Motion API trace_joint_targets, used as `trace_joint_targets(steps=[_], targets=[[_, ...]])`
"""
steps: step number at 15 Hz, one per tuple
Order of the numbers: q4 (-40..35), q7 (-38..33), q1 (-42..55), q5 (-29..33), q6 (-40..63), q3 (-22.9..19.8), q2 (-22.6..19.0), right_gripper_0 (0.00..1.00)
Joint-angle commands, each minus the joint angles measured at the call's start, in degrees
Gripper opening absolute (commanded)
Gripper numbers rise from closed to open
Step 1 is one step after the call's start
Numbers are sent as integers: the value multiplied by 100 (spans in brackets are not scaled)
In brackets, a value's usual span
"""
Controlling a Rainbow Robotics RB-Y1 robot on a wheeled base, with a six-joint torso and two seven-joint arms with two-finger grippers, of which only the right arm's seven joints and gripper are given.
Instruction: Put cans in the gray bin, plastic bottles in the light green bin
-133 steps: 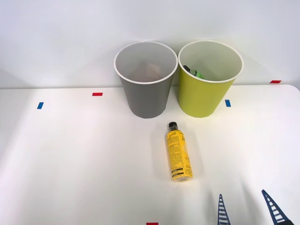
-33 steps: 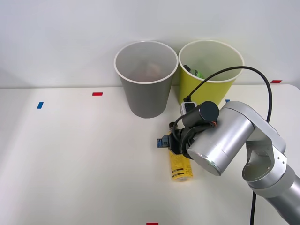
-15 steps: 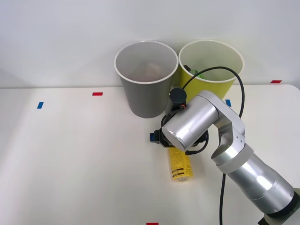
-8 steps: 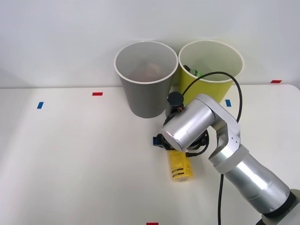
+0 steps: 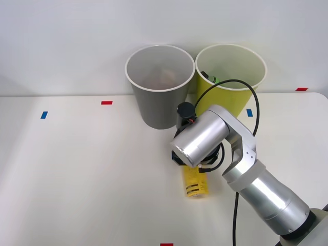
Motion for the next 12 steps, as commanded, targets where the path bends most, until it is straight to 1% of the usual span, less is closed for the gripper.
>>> trace_joint_targets(steps=[1,4,6,9,12], targets=[[2,51,7,95,1,-3,117,0],[-112,245,16,103,1,-3,109,0],[-402,833,165,130,1,-153,65,0],[-1158,1783,552,341,10,-460,47,0],[-1958,2310,1035,490,-315,-654,65,0]])
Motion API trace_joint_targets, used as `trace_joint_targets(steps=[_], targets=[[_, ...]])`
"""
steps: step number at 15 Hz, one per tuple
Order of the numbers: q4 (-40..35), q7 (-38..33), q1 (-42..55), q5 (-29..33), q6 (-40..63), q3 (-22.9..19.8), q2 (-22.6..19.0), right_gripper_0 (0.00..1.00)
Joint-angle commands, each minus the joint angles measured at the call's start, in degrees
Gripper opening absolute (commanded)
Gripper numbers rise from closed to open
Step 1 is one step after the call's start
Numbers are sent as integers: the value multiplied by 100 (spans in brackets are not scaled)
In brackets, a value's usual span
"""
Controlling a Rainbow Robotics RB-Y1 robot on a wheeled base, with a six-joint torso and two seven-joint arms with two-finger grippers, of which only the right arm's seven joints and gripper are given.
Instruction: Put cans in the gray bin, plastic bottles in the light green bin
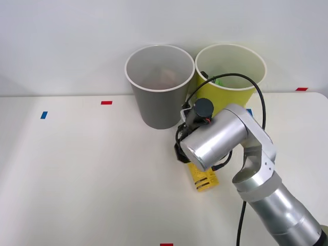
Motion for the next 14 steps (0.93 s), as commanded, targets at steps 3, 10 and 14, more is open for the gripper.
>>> trace_joint_targets(steps=[3,10,14], targets=[[-1188,467,853,125,-1153,-323,14,0],[-2305,766,1478,-121,-2296,-753,-3,0],[-2841,898,1820,-447,-3087,-1008,5,0]])
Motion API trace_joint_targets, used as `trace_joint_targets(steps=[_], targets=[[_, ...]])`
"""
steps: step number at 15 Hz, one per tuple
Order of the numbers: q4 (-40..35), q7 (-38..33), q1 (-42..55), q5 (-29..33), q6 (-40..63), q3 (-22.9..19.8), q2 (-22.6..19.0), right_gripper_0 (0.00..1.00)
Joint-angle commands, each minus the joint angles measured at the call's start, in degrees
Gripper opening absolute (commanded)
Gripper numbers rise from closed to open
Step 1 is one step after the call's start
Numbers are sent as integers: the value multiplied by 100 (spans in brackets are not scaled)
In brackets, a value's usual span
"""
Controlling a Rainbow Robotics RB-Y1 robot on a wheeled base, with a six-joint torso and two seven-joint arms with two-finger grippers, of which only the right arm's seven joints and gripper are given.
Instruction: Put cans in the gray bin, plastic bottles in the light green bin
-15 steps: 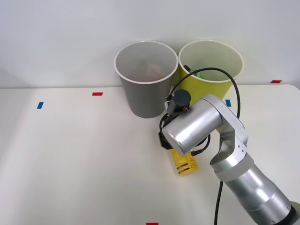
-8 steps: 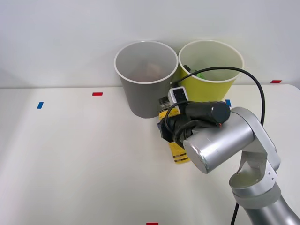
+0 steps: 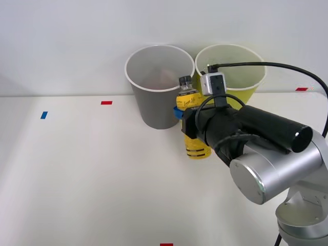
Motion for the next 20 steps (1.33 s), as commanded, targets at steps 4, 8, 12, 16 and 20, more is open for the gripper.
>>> trace_joint_targets(steps=[4,8,12,16,20], targets=[[-277,111,314,-213,-1667,-213,67,0],[-277,190,314,-301,-2414,-468,76,0],[-268,234,77,-416,-2880,-908,58,0],[268,181,-539,-547,-2880,-1374,-21,0],[1235,225,-1303,-626,-3064,-1813,-56,0]])
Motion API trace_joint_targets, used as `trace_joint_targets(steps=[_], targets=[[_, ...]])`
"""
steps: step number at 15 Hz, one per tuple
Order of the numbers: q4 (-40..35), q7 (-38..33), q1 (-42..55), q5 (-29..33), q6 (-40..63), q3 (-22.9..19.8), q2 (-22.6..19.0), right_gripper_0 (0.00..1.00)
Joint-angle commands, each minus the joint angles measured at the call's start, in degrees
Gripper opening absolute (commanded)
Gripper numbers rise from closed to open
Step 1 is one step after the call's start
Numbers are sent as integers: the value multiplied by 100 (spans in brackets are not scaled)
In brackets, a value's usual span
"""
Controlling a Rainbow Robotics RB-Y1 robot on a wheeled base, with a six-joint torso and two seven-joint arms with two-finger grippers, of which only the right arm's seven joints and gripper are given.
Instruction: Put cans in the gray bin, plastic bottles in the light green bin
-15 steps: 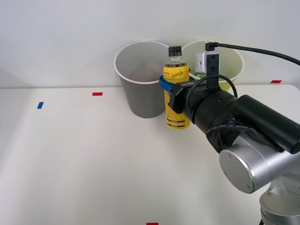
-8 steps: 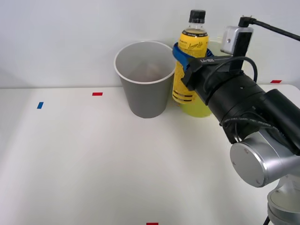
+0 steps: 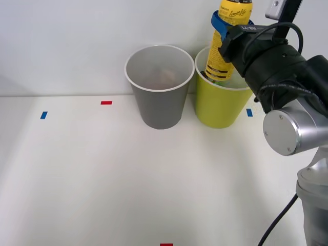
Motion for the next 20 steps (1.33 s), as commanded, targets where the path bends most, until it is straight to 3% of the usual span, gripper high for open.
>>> trace_joint_targets(steps=[1,7,12,14,15,20], targets=[[811,43,-477,-49,-424,-268,-32,0],[2024,183,-1162,-31,-837,-602,-199,0],[2586,192,-1312,-58,-1232,-567,-305,0],[2595,139,-1312,-58,-1285,-540,-296,81],[2595,131,-1312,-58,-1312,-540,-296,100],[2569,236,-1250,-58,-1531,-285,-472,100]])
